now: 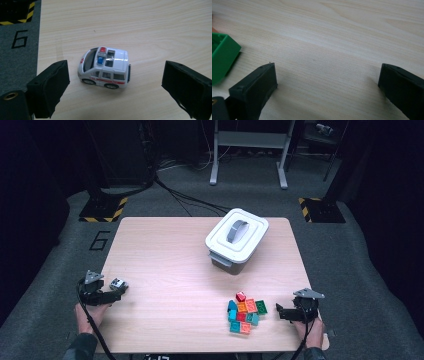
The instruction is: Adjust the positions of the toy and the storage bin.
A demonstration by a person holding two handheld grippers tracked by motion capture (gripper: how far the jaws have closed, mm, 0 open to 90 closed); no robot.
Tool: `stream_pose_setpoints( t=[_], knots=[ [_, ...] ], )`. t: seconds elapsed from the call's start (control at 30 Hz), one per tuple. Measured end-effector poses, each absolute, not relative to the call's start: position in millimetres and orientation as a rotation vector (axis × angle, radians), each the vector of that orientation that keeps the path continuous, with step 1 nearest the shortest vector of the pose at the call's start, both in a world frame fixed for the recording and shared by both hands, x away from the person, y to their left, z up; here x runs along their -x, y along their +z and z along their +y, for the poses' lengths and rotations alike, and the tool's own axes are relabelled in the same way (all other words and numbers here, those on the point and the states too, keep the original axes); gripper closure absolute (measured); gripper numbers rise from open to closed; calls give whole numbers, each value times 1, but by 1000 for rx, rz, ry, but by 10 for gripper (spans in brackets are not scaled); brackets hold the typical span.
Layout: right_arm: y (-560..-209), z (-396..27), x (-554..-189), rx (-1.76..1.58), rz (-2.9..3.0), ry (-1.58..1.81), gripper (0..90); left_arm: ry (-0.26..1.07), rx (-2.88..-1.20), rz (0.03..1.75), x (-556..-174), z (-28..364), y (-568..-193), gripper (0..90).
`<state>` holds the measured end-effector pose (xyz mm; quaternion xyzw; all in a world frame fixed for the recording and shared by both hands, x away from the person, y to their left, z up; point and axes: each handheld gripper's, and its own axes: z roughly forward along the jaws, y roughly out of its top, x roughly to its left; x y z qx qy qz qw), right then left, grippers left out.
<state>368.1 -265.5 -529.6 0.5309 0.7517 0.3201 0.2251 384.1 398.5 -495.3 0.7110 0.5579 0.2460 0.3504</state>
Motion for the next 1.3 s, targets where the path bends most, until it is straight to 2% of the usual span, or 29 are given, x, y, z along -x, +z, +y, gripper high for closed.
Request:
stream_pose_setpoints(
  t=[0.37,0.5,0.83,0.93,1.3],
  knots=[
    [-529,-265,-369,-1473,2074,881,9,581,-1914,1323,-352,368,-507,2],
    [-529,-265,-370,-1479,2072,886,6,612,-1940,1289,-343,352,-520,1],
    [-527,-265,-372,-1485,2093,864,3,581,-2052,1240,-347,325,-531,1],
    [-527,-266,-373,-1476,2113,851,0,526,-2081,1217,-349,326,-531,1],
    [-510,-265,-379,-1472,2153,873,8,517,-2072,1220,-349,326,-532,0]
  ],
)
